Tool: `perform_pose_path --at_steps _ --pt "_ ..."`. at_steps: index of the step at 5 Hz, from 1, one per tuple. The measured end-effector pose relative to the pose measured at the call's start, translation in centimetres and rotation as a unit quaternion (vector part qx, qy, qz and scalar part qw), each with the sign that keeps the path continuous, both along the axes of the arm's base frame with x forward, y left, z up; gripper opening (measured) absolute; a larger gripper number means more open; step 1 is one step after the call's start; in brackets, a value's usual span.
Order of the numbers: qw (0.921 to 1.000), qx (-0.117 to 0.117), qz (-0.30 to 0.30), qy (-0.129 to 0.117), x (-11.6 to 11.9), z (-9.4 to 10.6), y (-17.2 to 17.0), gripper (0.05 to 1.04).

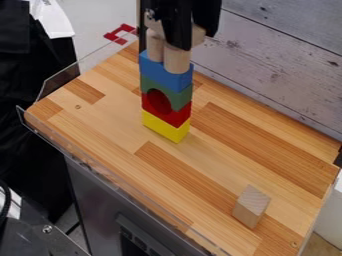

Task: Put the rectangular block on top of the two cylinders

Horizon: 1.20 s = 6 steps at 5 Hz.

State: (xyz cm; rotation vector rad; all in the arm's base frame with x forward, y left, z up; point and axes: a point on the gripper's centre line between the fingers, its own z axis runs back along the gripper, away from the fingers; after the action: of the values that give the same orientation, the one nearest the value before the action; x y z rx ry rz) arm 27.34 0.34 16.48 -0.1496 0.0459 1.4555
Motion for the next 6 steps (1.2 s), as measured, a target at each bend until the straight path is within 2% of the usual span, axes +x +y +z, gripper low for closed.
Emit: perform_pose_path --at_steps 2,4,5,6 --pt "0.9998 -0.013 0.007 -0.011 0.3 -0.5 0.3 0.539" --pt "0.9999 -0.014 0.007 -0.001 0.2 -0.8 0.9 0.54" --pt "0.9999 -0.015 0.004 -0.003 0.2 -0.8 0.9 0.586" --pt "0.9996 -0.027 0.001 -0.013 0.5 -0.7 0.7 0.885"
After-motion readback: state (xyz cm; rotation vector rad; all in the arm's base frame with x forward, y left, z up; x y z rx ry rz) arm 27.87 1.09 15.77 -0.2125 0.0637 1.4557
